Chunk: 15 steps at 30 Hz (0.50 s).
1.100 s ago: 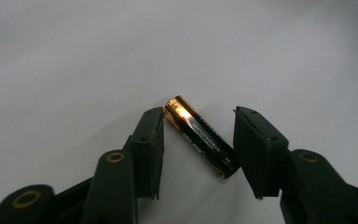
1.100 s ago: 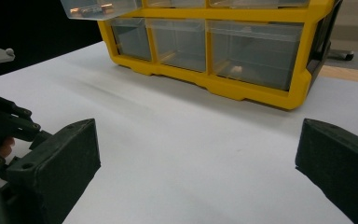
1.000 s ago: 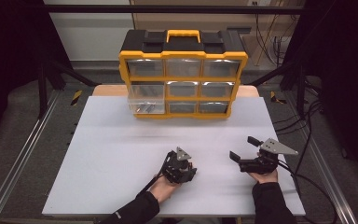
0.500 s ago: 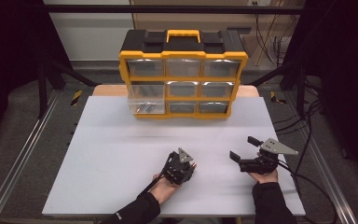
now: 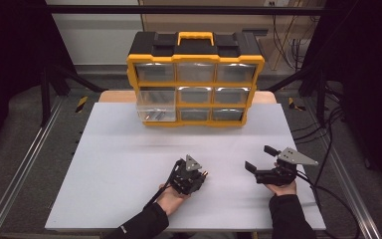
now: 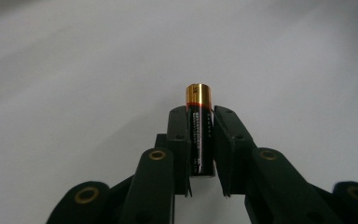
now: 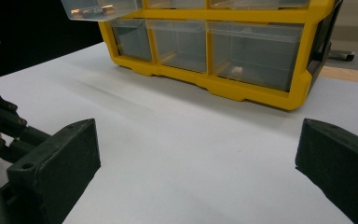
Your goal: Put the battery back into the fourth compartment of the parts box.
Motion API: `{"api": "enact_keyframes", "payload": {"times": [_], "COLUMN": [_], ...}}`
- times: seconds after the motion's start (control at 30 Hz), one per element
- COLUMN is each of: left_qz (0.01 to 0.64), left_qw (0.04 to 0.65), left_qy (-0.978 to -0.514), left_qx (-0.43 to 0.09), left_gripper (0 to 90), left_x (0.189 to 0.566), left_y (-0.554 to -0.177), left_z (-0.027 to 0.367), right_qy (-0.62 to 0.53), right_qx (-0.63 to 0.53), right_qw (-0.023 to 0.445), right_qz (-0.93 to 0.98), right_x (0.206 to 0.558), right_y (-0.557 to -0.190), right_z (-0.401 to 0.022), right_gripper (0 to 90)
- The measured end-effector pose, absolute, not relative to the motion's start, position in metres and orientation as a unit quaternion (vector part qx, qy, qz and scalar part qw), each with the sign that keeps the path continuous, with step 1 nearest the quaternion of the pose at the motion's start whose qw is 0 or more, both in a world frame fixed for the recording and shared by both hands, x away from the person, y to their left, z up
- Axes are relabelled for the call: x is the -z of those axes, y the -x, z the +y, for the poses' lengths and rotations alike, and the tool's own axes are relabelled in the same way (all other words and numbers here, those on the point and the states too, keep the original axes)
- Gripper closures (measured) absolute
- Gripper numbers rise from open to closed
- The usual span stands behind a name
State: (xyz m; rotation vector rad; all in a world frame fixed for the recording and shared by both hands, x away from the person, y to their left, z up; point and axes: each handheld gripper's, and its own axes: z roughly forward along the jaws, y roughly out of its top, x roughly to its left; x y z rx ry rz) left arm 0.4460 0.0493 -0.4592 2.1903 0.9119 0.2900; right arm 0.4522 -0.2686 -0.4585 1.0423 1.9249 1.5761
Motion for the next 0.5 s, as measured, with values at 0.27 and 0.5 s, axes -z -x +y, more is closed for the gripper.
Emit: {"api": "enact_keyframes", "payload": {"times": [0.27, 0.5], "left_qz": [0.357, 0.363], "left_qw": [0.400, 0.427], "left_qy": [-0.836, -0.818], "left_qx": [-0.119, -0.129], "left_gripper": [76.2, 76.2], "left_x": [0.436, 0.410], "left_y": [-0.451, -0.458], "left_z": [0.072, 0.095], "right_qy": [-0.379, -0.378], "right_qx": [-0.570, -0.570], "right_qw": [0.219, 0.221], "right_qz": [0.696, 0.695], "right_x": [0.459, 0.458], "right_y": [-0.452, -0.452], "right_z": [-0.268, -0.269], "right_gripper": [0.3, 0.3]}}
